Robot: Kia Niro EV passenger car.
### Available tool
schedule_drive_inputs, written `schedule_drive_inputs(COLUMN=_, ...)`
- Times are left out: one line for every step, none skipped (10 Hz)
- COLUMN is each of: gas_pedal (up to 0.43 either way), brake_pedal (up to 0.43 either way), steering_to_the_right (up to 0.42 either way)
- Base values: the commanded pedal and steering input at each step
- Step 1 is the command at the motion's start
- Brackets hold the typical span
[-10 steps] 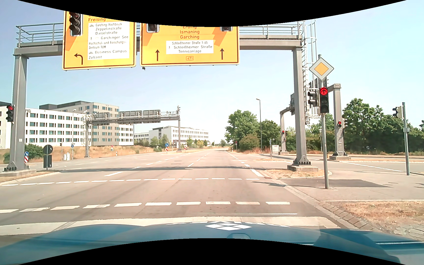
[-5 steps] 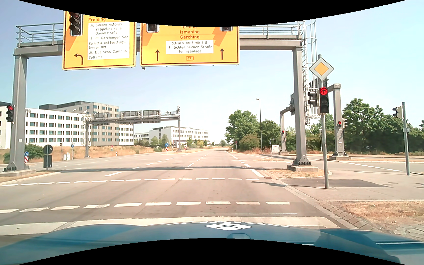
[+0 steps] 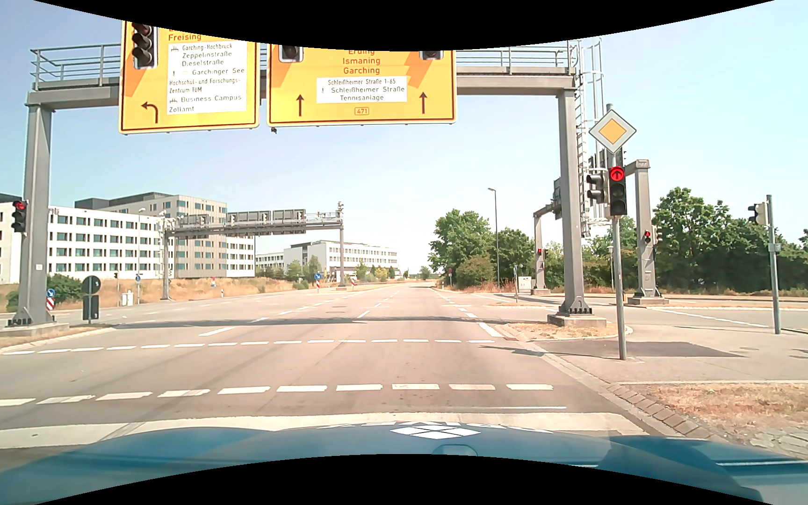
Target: Follow the waypoints while adhering to traffic rules and regulations
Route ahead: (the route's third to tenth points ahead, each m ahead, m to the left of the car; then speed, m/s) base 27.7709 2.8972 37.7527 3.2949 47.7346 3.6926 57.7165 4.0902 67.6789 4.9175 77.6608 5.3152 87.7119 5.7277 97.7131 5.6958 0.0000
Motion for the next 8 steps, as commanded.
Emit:
schedule_drive_inputs(gas_pedal=0.000, brake_pedal=0.299, steering_to_the_right=0.002)
schedule_drive_inputs(gas_pedal=0.000, brake_pedal=0.299, steering_to_the_right=0.002)
schedule_drive_inputs(gas_pedal=0.000, brake_pedal=0.293, steering_to_the_right=0.002)
schedule_drive_inputs(gas_pedal=0.000, brake_pedal=0.299, steering_to_the_right=0.002)
schedule_drive_inputs(gas_pedal=0.000, brake_pedal=0.299, steering_to_the_right=0.002)
schedule_drive_inputs(gas_pedal=0.000, brake_pedal=0.299, steering_to_the_right=0.002)
schedule_drive_inputs(gas_pedal=0.000, brake_pedal=0.299, steering_to_the_right=0.002)
schedule_drive_inputs(gas_pedal=0.000, brake_pedal=0.299, steering_to_the_right=0.002)
